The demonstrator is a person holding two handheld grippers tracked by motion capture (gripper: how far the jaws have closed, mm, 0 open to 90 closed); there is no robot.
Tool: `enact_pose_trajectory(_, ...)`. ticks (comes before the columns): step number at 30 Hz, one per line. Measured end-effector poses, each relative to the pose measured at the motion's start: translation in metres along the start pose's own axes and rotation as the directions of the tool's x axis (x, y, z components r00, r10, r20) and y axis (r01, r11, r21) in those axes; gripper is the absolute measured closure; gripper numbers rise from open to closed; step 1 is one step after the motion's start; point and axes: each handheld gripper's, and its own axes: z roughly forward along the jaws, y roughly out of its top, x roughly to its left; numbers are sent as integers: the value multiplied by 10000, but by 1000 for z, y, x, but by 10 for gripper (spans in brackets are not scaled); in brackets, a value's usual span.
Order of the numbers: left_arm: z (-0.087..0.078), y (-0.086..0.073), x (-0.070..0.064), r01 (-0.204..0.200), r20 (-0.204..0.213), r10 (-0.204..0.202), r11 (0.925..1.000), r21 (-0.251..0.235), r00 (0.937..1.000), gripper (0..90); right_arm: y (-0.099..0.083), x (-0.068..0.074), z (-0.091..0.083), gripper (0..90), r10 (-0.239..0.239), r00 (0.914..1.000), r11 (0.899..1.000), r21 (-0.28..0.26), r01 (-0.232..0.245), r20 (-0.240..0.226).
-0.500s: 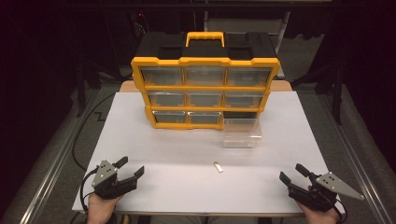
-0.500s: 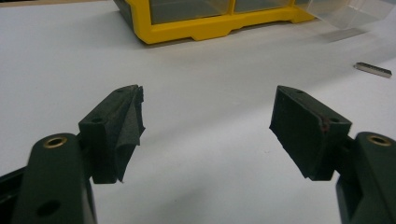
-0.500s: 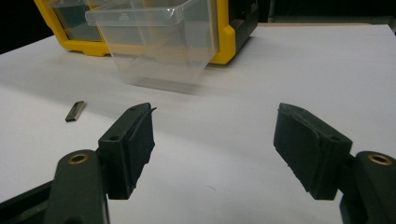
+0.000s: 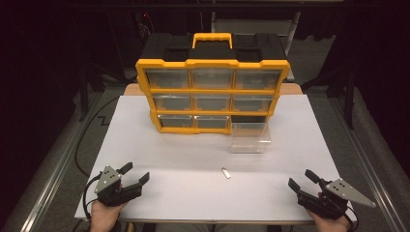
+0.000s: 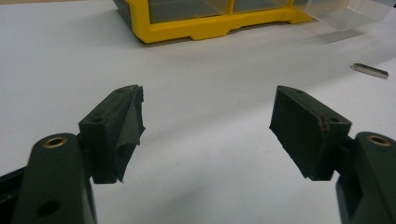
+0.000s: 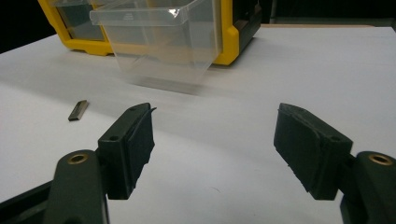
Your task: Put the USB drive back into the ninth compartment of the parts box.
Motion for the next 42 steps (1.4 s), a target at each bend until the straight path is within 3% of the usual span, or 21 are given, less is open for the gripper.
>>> enact_pose_trajectory(20, 0, 0, 0, 27, -24, -27, 10000, 13, 10000, 265, 1, 2, 1, 288, -47, 9999, 9999, -91, 46, -134)
enact_pose_trajectory(42, 1, 0, 0, 33, -14, -33, 10000, 32, 10000, 265, 5, 16, 15, 285, -380, 9965, 9993, -20, 380, -745)
